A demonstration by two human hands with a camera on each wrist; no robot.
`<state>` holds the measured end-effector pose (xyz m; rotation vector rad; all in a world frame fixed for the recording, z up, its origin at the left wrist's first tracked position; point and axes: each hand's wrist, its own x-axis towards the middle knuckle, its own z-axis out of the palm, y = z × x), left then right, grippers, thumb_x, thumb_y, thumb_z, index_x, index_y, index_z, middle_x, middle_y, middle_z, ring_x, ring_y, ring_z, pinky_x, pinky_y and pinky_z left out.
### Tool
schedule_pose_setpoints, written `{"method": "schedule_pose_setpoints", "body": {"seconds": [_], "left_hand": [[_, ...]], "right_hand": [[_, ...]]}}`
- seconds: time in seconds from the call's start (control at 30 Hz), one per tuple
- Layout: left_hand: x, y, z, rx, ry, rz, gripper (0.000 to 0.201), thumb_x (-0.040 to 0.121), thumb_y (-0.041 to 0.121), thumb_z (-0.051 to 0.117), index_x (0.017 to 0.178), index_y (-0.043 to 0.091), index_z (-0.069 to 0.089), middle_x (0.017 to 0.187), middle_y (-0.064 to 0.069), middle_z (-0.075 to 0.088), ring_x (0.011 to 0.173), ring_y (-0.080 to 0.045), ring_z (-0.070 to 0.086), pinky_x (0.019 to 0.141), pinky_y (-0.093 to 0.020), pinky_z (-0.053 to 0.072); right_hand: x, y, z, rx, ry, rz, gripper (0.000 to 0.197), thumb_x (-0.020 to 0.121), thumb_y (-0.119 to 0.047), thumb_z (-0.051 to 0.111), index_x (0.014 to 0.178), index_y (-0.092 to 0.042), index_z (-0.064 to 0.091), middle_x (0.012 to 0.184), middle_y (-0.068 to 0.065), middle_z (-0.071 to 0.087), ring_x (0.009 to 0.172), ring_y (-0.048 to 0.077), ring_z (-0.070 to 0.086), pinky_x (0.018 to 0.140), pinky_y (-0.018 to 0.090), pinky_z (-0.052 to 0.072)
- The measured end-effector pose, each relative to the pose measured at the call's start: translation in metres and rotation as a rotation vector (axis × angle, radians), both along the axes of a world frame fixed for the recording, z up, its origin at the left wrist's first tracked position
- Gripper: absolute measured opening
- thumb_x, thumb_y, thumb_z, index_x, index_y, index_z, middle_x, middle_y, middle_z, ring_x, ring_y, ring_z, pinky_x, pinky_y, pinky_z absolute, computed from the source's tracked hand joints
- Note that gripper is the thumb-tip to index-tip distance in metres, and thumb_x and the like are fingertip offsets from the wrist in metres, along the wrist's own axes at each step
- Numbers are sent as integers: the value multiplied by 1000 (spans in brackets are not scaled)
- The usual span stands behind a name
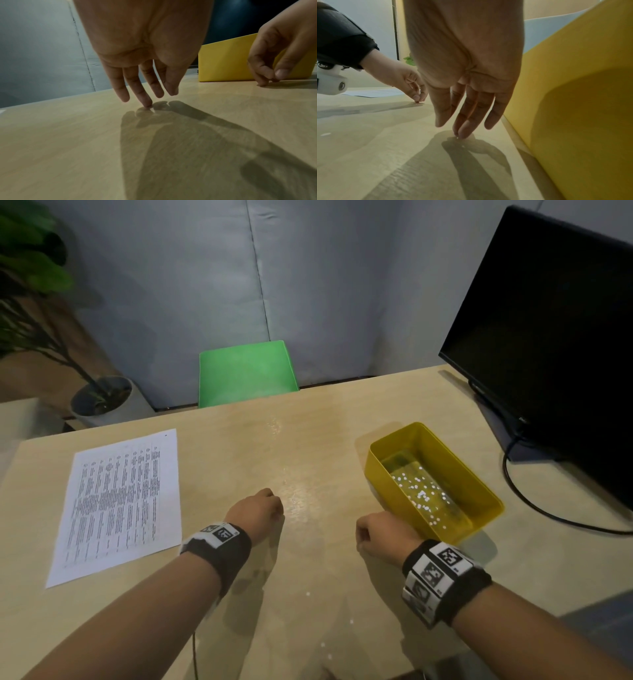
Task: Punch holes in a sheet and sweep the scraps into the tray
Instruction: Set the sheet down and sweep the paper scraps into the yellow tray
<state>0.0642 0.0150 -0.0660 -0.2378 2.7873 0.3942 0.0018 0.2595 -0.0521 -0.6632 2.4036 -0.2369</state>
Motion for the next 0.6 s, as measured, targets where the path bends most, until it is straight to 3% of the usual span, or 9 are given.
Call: {"method": "schedule_pose_setpoints", "body": {"seconds": [0.27, 0.43, 0.6], "left_hand": [[3, -3, -3, 45, 17, 25, 22, 92, 26, 48, 105, 21, 66, 116, 1, 56, 96, -23, 61, 76, -29, 45], [1, -1, 4, 73, 56, 31, 20, 92, 31, 48, 99, 25, 66, 107, 6, 58, 92, -17, 61, 69, -26, 41], [-8, 20, 26, 203, 135, 46, 11, 90, 31, 55, 90, 27, 65, 97, 8, 58, 90, -11, 61, 73, -28, 47]], "right_hand": [[4, -2, -2, -46, -11, -66, 17, 90, -14, 56, 99, -14, 70, 102, 4, 69, 95, 21, 63, 86, 34, 54], [3, -3, 6, -118, -26, -108, 19, 93, -11, 53, 101, -10, 71, 104, 5, 70, 97, 20, 63, 87, 30, 52], [-4, 2, 32, -273, -9, -194, 12, 91, -13, 60, 93, -10, 71, 86, -3, 65, 86, 15, 63, 79, 28, 52]]}}
